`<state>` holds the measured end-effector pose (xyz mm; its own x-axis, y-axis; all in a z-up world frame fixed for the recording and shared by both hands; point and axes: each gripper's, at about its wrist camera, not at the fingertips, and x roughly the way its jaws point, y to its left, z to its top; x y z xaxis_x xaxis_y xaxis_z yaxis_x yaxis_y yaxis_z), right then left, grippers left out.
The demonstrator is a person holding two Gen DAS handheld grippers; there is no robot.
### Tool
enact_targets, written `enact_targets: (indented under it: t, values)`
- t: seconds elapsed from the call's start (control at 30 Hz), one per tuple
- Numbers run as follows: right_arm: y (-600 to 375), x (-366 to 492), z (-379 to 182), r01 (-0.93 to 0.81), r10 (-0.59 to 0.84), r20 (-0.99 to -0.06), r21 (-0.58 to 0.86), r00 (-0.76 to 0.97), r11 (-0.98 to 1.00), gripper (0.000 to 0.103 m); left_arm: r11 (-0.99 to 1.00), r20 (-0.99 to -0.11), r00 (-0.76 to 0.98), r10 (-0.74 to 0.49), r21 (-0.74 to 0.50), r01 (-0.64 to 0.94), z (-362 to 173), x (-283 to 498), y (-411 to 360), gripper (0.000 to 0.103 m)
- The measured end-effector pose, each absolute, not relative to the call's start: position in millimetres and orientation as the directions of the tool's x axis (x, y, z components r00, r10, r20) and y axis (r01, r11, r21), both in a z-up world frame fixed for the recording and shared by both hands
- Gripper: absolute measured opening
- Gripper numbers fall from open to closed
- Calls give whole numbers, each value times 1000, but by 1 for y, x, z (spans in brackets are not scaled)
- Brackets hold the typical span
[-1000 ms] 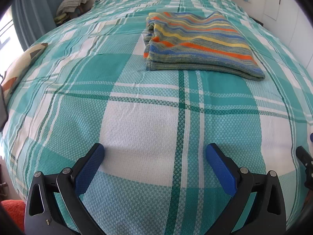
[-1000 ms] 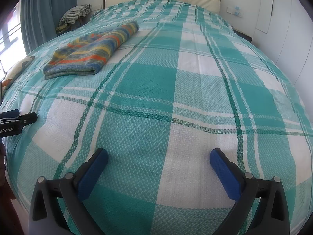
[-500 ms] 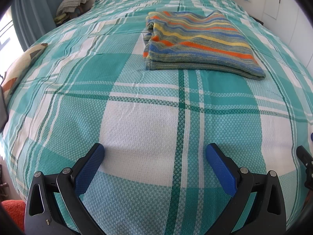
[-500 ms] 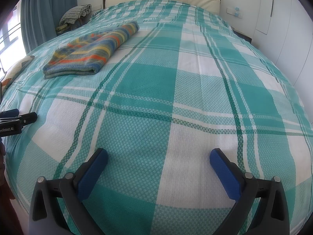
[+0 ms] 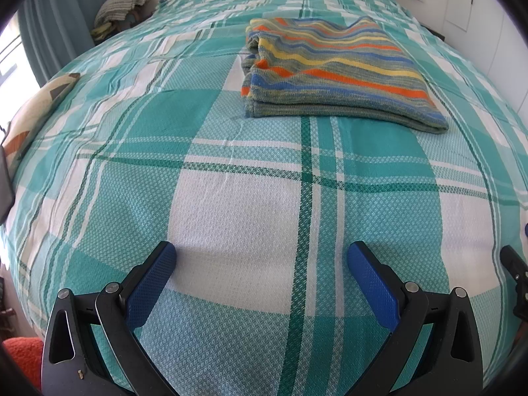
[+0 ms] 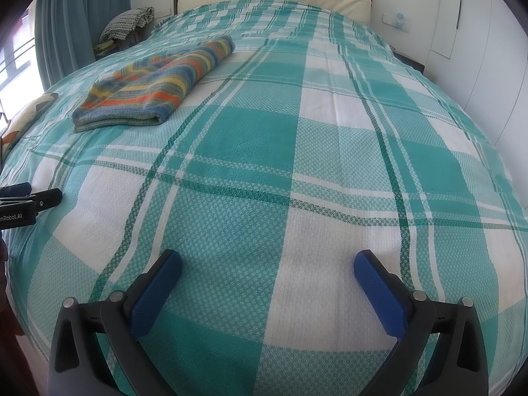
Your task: Fold small clothes
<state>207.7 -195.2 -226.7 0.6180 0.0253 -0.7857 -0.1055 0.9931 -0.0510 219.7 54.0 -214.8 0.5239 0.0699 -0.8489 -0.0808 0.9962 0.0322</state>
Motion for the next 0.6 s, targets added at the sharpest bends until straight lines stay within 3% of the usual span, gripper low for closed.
enact_targets:
  t: [0.23,0.37,0.47,0.6]
  values:
    - [-197,211,-225,-102,32,-804,-36,594,994,103,999,-886,462,18,-5,-49,-207,227,61,102]
    - [-204,222,-213,-98,71,-856,24,513,995,103,980,-839,525,-145,-194,-39,-167,240,93,101]
    - [-206,243,-193,-111,187,-843,152,504,982,103,956,-789,572,-223,-292,-31,-141,276,119,101]
    - [-189,312,-173,-169,340,-790,295,509,940,103,934,-790,538,-293,-357,-16,-141,351,136,101]
